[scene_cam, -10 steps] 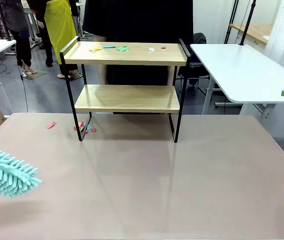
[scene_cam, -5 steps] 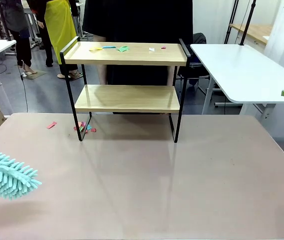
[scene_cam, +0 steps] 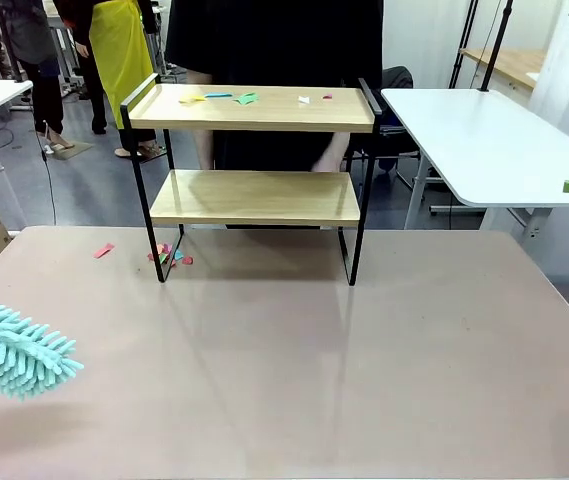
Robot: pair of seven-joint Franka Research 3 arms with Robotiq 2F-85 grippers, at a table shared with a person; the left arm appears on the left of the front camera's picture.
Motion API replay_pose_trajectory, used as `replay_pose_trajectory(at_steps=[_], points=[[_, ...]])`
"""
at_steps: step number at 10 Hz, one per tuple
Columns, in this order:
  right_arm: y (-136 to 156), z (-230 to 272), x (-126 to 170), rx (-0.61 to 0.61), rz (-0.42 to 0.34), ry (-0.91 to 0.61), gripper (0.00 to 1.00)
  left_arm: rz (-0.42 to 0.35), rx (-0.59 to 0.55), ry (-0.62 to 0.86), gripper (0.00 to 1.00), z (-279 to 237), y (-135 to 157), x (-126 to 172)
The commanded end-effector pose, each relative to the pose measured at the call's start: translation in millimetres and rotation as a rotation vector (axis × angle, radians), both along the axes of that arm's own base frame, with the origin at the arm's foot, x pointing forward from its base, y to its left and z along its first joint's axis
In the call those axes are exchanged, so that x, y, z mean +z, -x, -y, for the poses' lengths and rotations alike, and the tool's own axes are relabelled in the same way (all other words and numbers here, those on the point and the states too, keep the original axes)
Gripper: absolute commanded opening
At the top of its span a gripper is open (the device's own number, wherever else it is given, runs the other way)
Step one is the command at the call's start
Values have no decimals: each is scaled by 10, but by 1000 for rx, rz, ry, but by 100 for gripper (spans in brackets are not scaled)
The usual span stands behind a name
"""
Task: Clean the shelf.
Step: Clean the specific section of the Shelf indicated by the human with the Duster.
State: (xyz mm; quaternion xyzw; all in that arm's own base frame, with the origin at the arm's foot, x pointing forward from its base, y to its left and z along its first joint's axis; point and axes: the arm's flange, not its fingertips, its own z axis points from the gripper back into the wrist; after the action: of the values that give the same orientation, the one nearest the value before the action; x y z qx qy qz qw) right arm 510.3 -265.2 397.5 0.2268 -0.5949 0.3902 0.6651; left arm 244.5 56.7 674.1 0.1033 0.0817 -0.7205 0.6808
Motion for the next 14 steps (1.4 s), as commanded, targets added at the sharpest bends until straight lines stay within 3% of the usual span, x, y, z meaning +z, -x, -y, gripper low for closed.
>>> replay_pose_trajectory(at_steps=[1, 14], points=[[0, -47, 66, -12, -15, 14, 100, 2, 8, 0, 13, -15, 14, -8], [0, -47, 66, -12, -15, 14, 100, 2, 8, 0, 13, -15, 14, -8]])
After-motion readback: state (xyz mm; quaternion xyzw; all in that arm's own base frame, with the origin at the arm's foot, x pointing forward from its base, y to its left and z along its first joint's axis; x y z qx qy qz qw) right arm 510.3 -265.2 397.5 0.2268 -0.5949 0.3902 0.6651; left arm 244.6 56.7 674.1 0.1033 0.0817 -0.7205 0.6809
